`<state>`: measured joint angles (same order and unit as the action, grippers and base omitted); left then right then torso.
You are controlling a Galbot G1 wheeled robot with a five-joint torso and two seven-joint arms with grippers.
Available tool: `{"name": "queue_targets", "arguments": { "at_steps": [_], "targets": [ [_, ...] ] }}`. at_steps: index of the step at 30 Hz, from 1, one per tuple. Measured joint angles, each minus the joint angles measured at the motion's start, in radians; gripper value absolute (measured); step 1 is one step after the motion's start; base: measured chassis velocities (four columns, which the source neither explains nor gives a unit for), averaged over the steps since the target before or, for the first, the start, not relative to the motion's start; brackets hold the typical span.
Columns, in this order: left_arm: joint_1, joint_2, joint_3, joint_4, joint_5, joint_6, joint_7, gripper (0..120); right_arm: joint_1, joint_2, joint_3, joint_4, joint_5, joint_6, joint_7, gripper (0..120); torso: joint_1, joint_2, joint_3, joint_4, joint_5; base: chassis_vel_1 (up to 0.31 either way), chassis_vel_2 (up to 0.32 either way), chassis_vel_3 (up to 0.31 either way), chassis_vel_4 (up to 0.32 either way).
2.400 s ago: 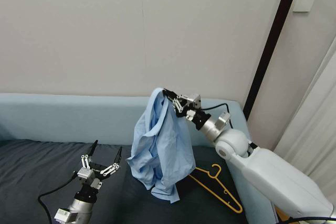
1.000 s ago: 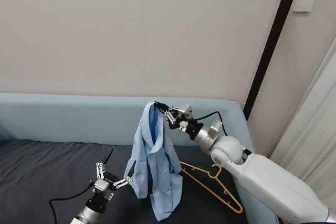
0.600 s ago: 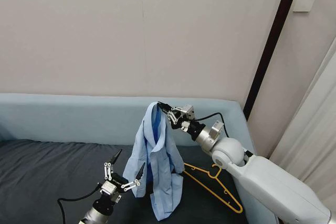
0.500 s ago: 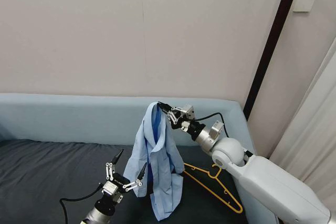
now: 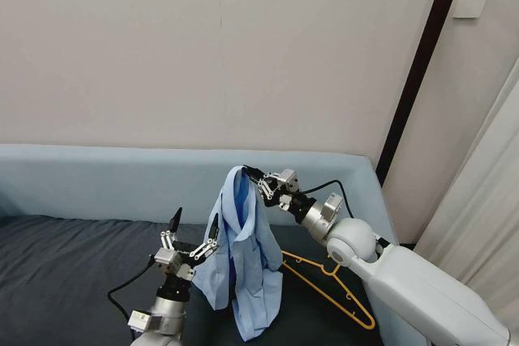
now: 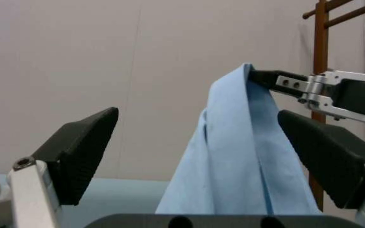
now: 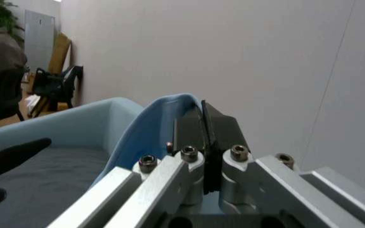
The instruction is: Pick up the clothes from the sofa and hang them on the clothes hanger.
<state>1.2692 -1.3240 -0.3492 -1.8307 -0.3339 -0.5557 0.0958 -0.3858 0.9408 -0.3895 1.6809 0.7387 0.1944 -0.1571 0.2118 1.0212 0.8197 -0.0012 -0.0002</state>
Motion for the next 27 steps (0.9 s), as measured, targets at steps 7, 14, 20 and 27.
{"name": "queue_targets", "arguments": {
  "at_steps": [7, 14, 20, 27],
  "targets": [
    [-0.063, -0.025, 0.052, 0.024, 0.097, 0.042, -0.073, 98, 0.002, 0.003, -0.007, -0.004, 0.0, 0.0, 0.0, 0, 0.0, 0.0, 0.0, 0.0, 0.0001, 0.0, 0.0, 0.0, 0.0],
    [-0.072, -0.039, 0.092, 0.046, 0.204, 0.112, -0.207, 97, -0.007, 0.004, -0.007, 0.0, -0.001, 0.0, 0.001, 0, 0.0, 0.0, 0.0, 0.0, 0.0, 0.0, 0.0, 0.0, 0.0],
    [-0.068, -0.031, 0.113, 0.077, 0.268, 0.168, -0.326, 96, -0.01, 0.003, -0.005, 0.007, -0.001, 0.0, 0.001, 0, 0.0, 0.0, 0.0, 0.0, 0.0, 0.0, 0.0, 0.0, 0.0],
    [-0.048, -0.004, 0.066, 0.092, 0.273, 0.152, -0.361, 96, -0.033, -0.002, 0.012, 0.012, -0.007, 0.0, -0.002, 0, 0.0, 0.0, 0.0, 0.0, -0.0001, 0.0, 0.0, 0.0, 0.0]
  ]
}}
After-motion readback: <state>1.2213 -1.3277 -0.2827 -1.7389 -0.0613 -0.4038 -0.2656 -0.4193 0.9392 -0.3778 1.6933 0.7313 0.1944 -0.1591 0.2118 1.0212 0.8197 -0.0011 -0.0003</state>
